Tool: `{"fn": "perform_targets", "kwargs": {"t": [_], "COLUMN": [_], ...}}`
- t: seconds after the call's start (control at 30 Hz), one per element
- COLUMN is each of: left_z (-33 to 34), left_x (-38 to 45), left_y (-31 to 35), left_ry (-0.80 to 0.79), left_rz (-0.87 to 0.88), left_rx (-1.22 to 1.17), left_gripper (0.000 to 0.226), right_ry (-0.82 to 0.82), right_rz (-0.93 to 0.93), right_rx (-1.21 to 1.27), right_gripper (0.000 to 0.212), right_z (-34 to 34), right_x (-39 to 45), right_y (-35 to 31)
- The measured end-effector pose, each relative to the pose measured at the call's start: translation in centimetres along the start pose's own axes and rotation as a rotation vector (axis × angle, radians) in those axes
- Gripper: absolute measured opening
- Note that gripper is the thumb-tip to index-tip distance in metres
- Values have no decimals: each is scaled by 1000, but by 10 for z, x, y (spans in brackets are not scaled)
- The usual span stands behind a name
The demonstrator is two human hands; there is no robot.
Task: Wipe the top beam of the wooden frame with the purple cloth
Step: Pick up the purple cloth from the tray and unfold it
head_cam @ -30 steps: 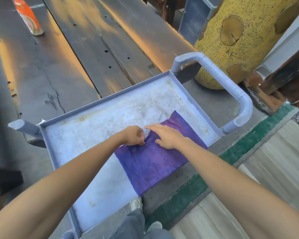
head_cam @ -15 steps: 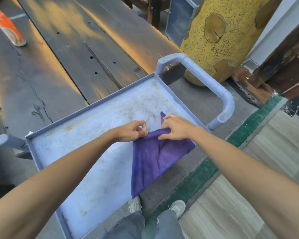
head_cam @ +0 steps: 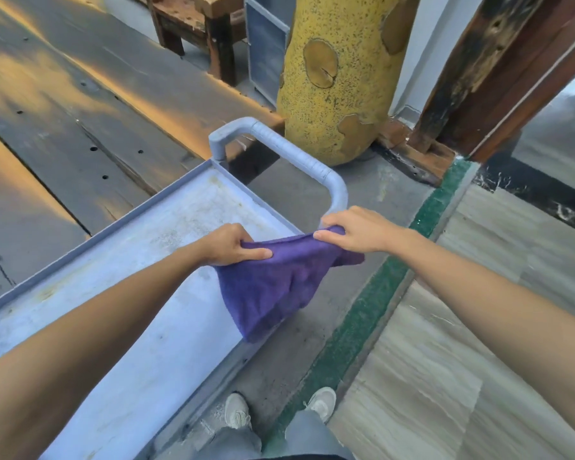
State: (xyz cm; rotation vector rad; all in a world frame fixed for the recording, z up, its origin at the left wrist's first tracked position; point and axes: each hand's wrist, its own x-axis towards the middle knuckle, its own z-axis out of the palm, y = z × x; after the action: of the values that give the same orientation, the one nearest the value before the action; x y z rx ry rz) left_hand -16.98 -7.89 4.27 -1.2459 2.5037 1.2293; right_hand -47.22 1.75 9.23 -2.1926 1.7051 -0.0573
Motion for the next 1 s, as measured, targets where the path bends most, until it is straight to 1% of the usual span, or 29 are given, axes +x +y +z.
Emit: {"fn": "perform_targets", "kwargs": {"t": [0.03, 0.07, 0.1, 0.17, 0.2, 0.27, 0.3, 0.37, 0.47, 0.53, 0.63, 0.73, 0.8, 0.83, 0.93, 1.0], "left_z": [-2, -4, -5, -8, -8, -15, -15, -19, -25, -26, -28, -33, -36, -38, -44, -47], "left_x": [6, 14, 22, 34, 44, 55, 66, 82, 106, 120, 139, 162, 180, 190, 226, 249], "left_y": [10, 23, 36, 63, 82, 94, 109, 133, 171, 196, 229, 254, 265, 272, 289, 297], "left_ry": [-20, -29, -39, -75, -96, -85, -69, -25, -17, 0, 27, 130, 228, 264, 285, 311], "left_rz": [-10, -8, 8, 45, 77, 97, 102, 107, 141, 173, 262, 325, 328, 337, 328, 288], "left_rx": [3, 4, 9, 37, 78, 161, 231, 359, 391, 368, 296, 133, -3, -59, -273, -388], "left_gripper": [73, 71, 66, 53, 50, 48, 45, 39, 36, 40, 52, 49, 42, 39, 36, 39], "right_ry": [-12, -35, -57, -100, -117, -172, -171, -135, -11, 83, 225, 328, 410, 461, 608, 669], "right_rz": [9, 26, 44, 77, 101, 124, 156, 227, 363, 436, 499, 532, 544, 541, 579, 608], "right_rx": [3, 8, 16, 33, 27, -29, -47, -51, -40, -62, -139, -136, -48, 42, 291, 360], "right_gripper": [36, 33, 35, 52, 56, 51, 48, 42, 13, 13, 22, 27, 23, 20, 19, 22], "right_z": [-7, -15, -23, -36, -46, -53, -59, -71, -87, -96, -108, -120, -127, -131, -146, -154], "right_x": [-8, -17, -26, -45, -61, -71, -84, -102, -136, -156, -179, -192, -195, -195, -186, -175], "right_y": [7, 16, 27, 50, 68, 86, 101, 128, 160, 179, 205, 229, 246, 254, 281, 301]}}
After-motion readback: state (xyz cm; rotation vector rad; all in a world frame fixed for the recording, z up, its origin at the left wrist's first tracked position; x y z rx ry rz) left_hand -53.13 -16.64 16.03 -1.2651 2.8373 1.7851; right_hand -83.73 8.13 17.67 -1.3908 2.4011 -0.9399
